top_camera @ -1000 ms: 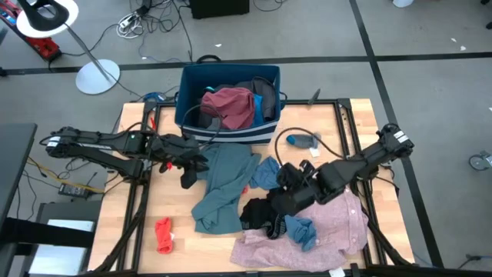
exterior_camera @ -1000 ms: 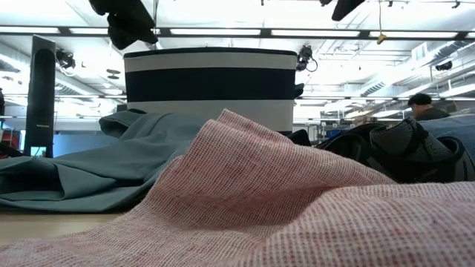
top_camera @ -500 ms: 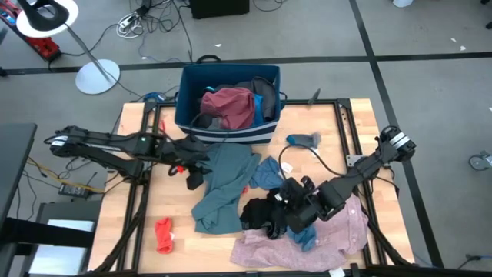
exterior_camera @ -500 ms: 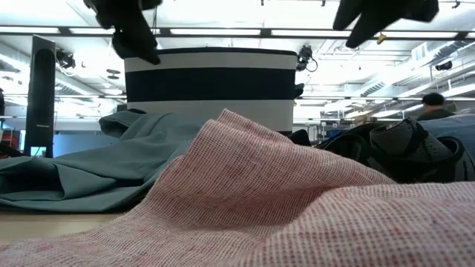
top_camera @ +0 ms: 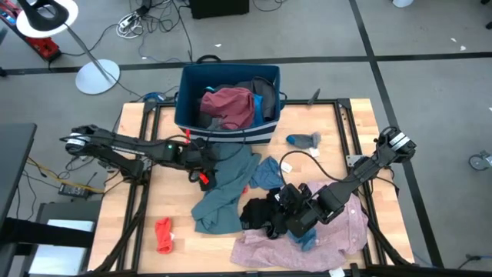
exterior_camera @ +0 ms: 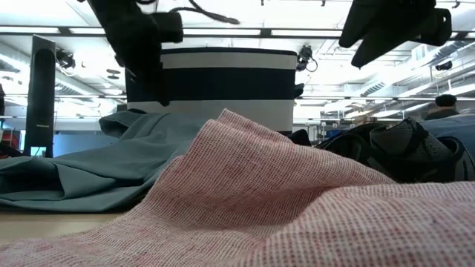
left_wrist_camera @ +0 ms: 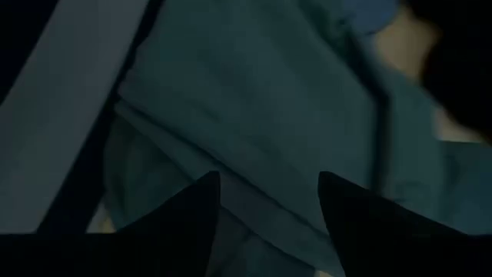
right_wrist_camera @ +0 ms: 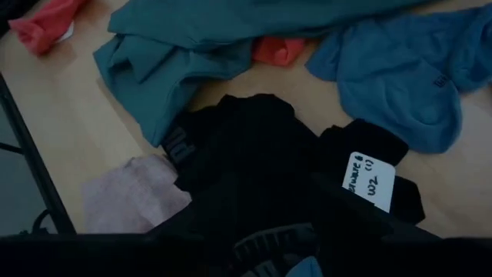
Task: Sort clothes
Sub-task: Put the blue shorts into the blue bin
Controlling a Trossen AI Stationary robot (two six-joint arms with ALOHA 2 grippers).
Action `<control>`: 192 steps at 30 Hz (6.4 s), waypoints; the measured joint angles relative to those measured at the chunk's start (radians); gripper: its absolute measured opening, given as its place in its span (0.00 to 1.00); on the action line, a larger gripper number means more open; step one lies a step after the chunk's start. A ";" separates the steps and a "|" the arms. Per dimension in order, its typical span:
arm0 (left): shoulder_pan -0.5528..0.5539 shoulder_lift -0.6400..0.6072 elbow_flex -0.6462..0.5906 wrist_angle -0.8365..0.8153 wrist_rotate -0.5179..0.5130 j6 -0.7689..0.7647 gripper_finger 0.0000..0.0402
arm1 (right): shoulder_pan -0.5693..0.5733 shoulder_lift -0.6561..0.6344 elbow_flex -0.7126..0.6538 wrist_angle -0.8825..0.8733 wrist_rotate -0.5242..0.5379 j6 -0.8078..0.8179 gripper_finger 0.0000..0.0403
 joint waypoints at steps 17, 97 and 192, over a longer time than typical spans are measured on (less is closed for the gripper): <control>0.101 0.268 0.003 0.039 0.108 -0.064 0.32 | 0.059 0.000 0.000 -0.041 0.000 0.006 0.37; 0.277 0.217 1.228 -0.156 -0.353 0.084 0.05 | 0.299 -0.385 -0.542 0.151 0.182 0.202 0.26; 0.745 0.417 0.692 -0.325 0.417 0.206 0.45 | -0.010 -0.384 -0.542 0.243 0.118 0.089 0.21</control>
